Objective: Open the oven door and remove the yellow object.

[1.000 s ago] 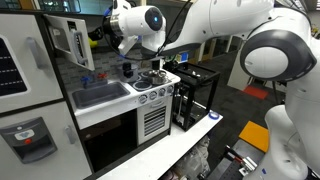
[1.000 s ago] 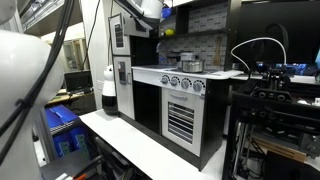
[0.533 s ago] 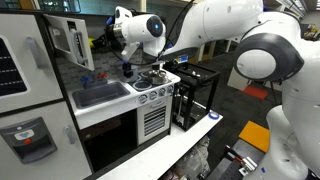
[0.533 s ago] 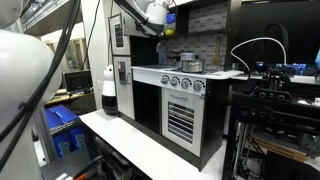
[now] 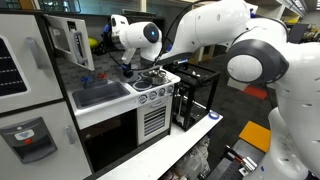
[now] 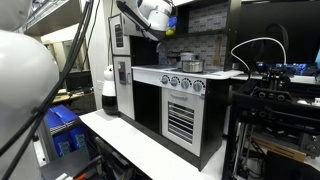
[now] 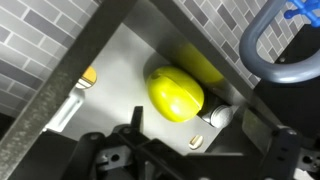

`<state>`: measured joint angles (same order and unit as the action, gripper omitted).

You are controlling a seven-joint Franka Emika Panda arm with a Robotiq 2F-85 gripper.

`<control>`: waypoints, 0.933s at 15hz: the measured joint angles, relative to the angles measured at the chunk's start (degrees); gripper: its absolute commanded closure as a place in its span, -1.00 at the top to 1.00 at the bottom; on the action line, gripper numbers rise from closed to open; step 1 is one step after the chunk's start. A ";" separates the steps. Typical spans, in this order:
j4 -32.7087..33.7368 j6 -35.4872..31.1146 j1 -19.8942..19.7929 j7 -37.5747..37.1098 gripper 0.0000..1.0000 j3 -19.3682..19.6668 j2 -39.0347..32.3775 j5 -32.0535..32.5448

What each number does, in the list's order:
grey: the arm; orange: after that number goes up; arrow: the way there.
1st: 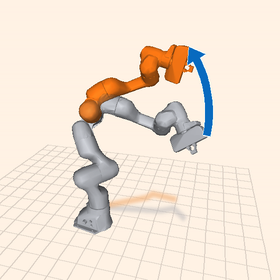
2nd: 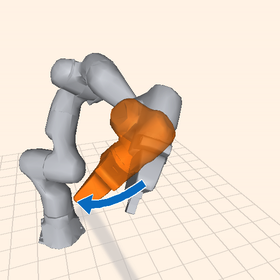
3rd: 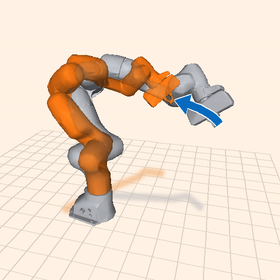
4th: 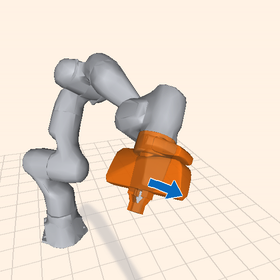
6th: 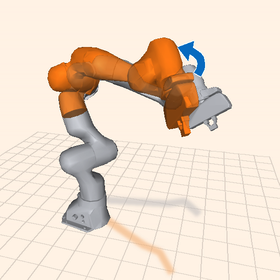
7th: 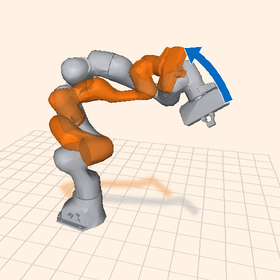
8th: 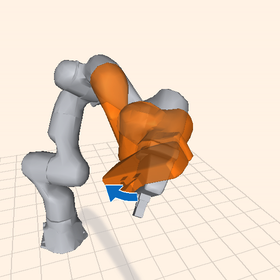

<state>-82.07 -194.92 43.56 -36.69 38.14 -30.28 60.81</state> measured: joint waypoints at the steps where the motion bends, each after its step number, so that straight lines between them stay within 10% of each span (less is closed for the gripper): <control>1: 0.68 0.00 -0.46 1.41 1.00 -0.46 -0.29 0.18; 14: 4.98 0.05 -4.38 15.51 1.00 -3.73 -2.09 2.05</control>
<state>-77.09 -194.87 39.18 -21.18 34.40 -32.37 62.87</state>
